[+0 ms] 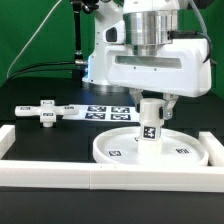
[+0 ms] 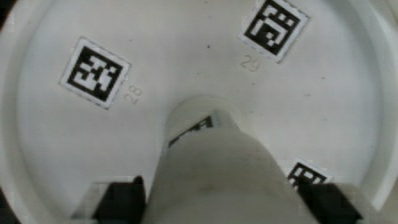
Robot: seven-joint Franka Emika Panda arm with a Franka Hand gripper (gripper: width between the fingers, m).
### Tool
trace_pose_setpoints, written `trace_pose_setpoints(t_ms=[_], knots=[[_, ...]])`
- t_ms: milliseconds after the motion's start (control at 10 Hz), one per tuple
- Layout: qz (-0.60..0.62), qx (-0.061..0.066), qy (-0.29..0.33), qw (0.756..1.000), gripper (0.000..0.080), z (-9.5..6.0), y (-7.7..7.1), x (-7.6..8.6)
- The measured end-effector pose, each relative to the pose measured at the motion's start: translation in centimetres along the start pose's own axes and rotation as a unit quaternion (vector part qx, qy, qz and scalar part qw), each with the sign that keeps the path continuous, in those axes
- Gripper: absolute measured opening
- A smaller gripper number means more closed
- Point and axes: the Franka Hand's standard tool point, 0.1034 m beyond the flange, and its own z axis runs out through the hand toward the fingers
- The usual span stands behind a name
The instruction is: Assemble round table
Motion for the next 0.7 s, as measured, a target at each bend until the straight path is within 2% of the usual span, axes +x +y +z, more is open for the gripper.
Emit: trace_pose_setpoints(t_ms=[100,200,300,400,700], knots=[[0.037,0.003,-0.003,0.999,0.0409,0.00,-0.02,-0.02],[0.096,0.013,-0.009,0.995,0.0409,-0.02,0.03,0.03],[0.177,0.025,-0.020,0.984,0.0409,-0.02,0.09,0.00],[0.230,0.031,-0.030,0.972,0.0409,0.00,0.02,-0.10],[0.345,0.024,-0.050,0.937,0.0409,0.04,-0.24,-0.16]])
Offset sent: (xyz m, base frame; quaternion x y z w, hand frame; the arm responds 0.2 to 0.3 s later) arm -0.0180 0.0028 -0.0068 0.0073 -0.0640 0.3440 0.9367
